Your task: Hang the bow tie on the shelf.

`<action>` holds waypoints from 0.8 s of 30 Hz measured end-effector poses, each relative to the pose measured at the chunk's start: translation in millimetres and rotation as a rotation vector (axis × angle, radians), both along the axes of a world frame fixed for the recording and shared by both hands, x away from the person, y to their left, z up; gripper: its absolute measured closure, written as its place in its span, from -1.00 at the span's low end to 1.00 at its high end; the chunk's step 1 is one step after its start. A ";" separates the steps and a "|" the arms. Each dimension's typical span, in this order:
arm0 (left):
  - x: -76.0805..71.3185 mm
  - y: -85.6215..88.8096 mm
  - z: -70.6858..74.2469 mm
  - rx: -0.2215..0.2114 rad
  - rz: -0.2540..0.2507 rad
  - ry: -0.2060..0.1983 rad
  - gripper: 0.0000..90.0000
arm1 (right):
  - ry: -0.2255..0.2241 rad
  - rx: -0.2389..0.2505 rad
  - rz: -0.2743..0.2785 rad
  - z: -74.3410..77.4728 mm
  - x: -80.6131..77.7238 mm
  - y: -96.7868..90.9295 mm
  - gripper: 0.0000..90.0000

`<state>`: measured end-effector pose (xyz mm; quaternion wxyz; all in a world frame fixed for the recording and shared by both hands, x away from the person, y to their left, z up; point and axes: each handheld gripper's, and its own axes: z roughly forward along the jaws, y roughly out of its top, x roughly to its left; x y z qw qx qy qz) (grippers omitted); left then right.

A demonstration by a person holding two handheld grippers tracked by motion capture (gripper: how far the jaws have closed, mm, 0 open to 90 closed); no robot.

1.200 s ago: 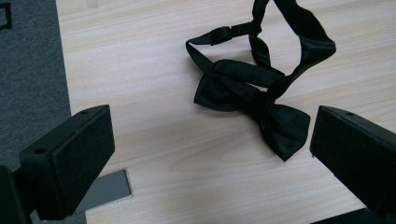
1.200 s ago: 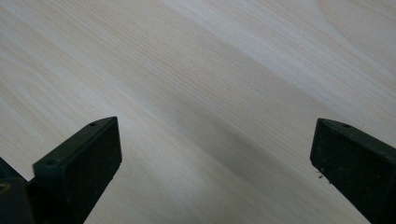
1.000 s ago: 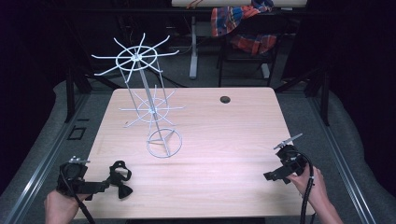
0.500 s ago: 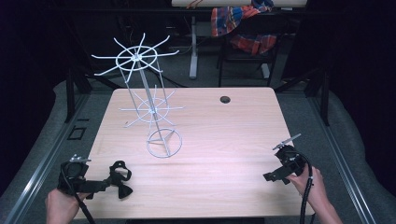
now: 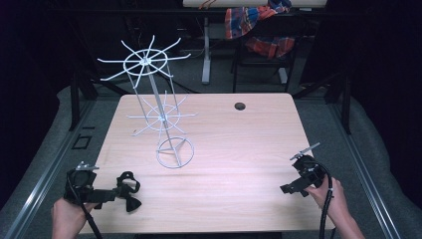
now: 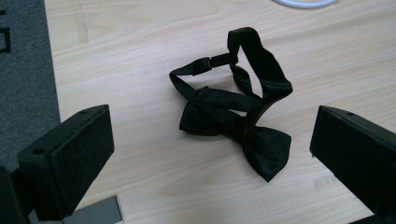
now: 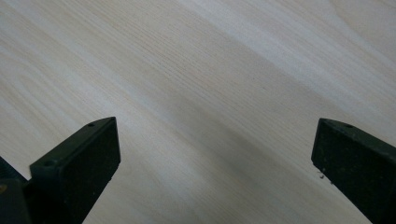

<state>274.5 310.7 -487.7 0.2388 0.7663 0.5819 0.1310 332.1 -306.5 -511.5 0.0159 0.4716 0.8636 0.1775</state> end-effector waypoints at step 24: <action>17.0 -13.8 -1.3 -0.012 -0.032 -0.004 -1.00 | 0.005 -0.017 -0.002 -1.0 0.4 0.7 -0.98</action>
